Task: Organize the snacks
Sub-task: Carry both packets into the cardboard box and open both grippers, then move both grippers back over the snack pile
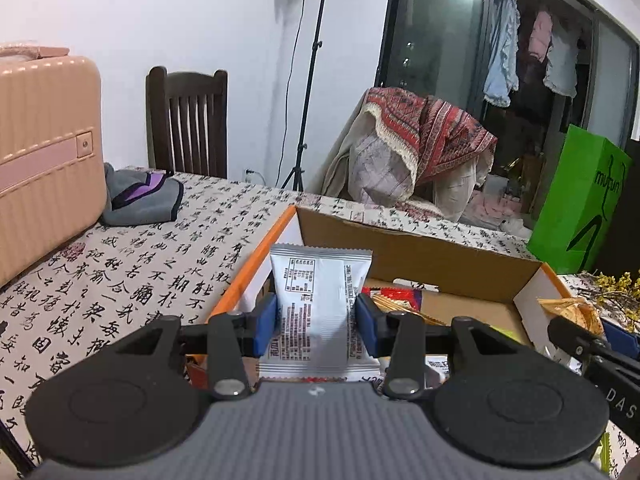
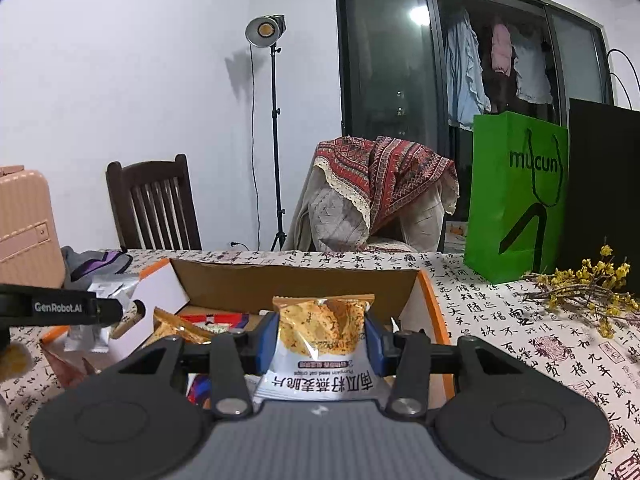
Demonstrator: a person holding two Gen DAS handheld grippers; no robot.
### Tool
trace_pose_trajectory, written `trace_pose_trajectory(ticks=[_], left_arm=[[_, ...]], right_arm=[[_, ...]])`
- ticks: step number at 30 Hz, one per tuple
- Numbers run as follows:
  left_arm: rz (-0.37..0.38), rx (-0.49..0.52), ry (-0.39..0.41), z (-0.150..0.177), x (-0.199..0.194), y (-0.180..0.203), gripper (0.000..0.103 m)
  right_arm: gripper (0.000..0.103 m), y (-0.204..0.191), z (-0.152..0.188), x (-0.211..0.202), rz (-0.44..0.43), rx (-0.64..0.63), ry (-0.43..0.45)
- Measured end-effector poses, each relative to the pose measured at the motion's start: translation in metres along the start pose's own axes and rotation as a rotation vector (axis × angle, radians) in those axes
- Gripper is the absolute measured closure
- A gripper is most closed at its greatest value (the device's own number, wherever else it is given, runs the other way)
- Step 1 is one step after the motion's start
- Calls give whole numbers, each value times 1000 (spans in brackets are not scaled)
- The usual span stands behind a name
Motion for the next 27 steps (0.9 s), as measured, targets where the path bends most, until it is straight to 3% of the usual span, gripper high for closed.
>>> trace_pose_trajectory(ticks=[2, 4, 5, 6, 23, 27], left_arm=[[5, 6, 21, 1, -3, 1, 44], [13, 1, 47, 0, -9, 3, 5], [8, -6, 69, 0, -13, 3, 0], [2, -12, 93, -1, -17, 2, 0], [19, -76, 82, -16, -41, -2, 0], [18, -51, 80, -18, -57, 1, 0]], right_arm=[[50, 4, 1, 1, -8, 26, -10], [28, 7, 3, 1, -8, 34, -18], [10, 9, 4, 1, -8, 39, -19], [0, 11, 4, 1, -11, 44, -17], [0, 21, -9, -20, 14, 76, -29], [0, 22, -16, -37, -44, 108, -75]])
Point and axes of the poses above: each gripper's, at about its wrist camera, not at the fingertips, and x roughly the way its jaws point, y to its right, z to its underside, the point moved 4 cm from there along x, roughly the way its jaws point
